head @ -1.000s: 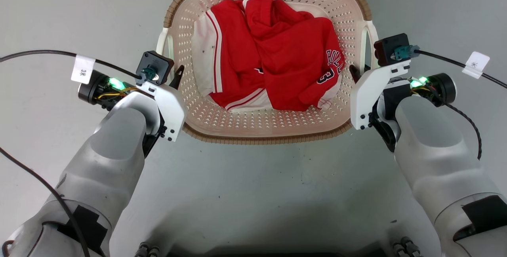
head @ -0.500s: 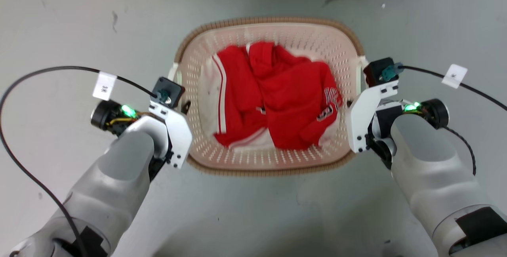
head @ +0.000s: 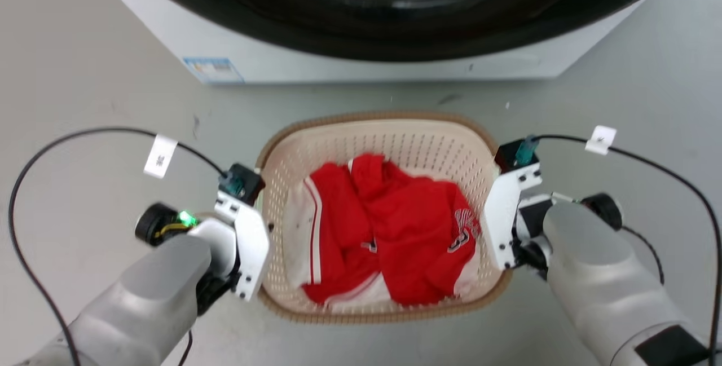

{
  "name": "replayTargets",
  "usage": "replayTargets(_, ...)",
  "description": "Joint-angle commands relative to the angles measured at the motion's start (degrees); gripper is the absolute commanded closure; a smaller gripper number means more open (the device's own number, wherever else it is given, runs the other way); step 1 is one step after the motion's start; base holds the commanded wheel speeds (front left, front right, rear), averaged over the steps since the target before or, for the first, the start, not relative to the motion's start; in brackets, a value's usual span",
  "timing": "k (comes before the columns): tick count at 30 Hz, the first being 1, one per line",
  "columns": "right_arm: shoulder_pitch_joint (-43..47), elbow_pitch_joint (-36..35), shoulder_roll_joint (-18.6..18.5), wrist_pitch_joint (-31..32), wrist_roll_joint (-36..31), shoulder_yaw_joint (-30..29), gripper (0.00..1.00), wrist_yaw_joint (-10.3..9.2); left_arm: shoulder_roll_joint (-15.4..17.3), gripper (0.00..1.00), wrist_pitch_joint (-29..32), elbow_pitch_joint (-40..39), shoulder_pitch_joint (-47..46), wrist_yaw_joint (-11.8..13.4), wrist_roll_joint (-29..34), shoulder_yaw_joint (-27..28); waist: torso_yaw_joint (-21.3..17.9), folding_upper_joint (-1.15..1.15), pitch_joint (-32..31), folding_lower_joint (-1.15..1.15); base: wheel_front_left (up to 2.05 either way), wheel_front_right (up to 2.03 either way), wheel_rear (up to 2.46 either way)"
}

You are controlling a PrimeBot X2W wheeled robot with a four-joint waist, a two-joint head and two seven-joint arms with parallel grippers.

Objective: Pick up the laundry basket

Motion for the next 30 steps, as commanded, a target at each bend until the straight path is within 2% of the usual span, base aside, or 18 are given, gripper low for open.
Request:
replayTargets(1, 2.00, -0.38, -0.97, 1.50, 0.37, 1.51, 1.00, -0.02, 1.85, 1.00, 0.91, -0.58, 2.09, -0.36, -0.96, -1.20, -0.85, 0.00, -6.55, 0.00, 0.00, 0.00, 0.00)
replayTargets(14, 6.73, -3.00, -1.02, 8.74, 7.04, 7.69, 1.00, -0.02, 5.87, 1.00, 8.03, -7.69, 6.09, -0.43, -6.47, -2.78, -0.93, 0.00, -19.01, 0.00, 0.00, 0.00, 0.00)
replayTargets(25, 9.62, -3.47, -0.96, 12.97, 11.00, 11.24, 1.00, -0.02, 7.78, 1.00, 14.35, -12.43, 9.96, -0.50, -10.61, -2.81, -0.97, 0.00, -26.04, 0.00, 0.00, 0.00, 0.00)
replayTargets(30, 10.09, -3.78, -0.93, 14.54, 12.71, 12.68, 1.00, -0.02, 8.26, 1.00, 16.30, -13.79, 10.58, -0.51, -11.15, -2.80, -0.77, 0.00, -27.28, 0.00, 0.00, 0.00, 0.00)
